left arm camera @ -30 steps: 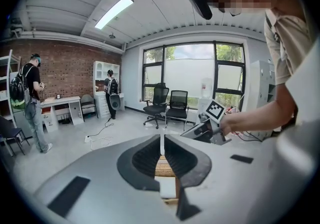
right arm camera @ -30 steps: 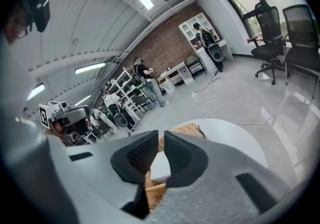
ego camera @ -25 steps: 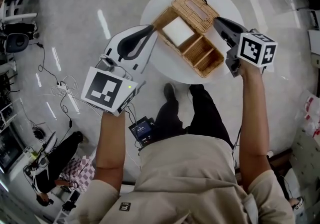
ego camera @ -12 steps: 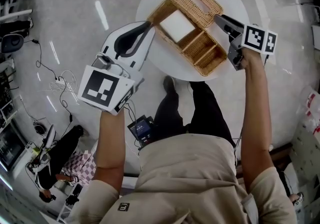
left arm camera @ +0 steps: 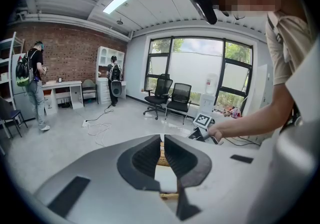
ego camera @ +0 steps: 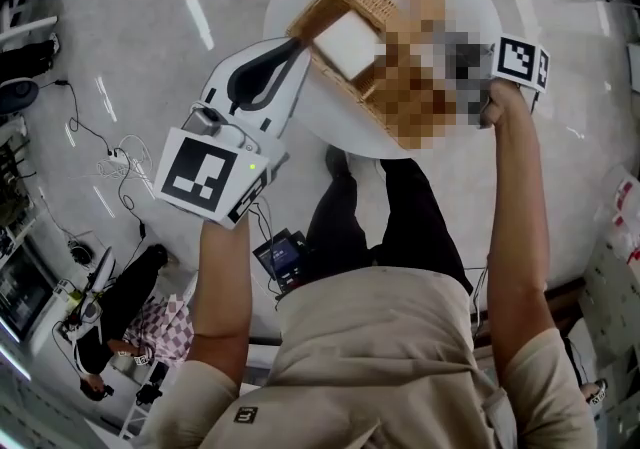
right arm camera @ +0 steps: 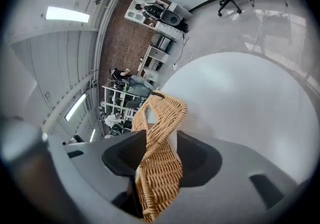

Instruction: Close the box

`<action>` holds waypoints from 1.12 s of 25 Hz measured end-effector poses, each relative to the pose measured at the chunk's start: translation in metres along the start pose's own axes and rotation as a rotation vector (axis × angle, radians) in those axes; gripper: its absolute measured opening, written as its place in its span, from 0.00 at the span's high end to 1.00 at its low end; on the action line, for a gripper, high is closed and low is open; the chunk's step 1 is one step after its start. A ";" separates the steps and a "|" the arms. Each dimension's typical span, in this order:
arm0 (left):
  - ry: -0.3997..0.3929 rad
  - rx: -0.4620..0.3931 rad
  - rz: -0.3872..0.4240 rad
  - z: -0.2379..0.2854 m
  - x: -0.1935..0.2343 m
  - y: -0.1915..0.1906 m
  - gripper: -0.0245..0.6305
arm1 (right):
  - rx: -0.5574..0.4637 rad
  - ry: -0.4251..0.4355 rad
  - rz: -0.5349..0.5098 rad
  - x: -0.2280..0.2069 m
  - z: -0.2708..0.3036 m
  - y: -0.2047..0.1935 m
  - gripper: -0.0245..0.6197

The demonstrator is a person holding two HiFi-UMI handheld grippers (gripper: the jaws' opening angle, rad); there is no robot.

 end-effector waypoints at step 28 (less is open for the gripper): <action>0.036 -0.035 -0.006 -0.028 0.006 0.003 0.93 | -0.078 0.013 -0.475 0.078 -0.031 -0.004 0.89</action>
Point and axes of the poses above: the fingertips, and each gripper's own axes: z forward along the fingers, x to its left, y out of its top, the point moved 3 cm from there along -z, backward along the fingers, and after that the axes turned 6 degrees about z, right-handed, at the moved point
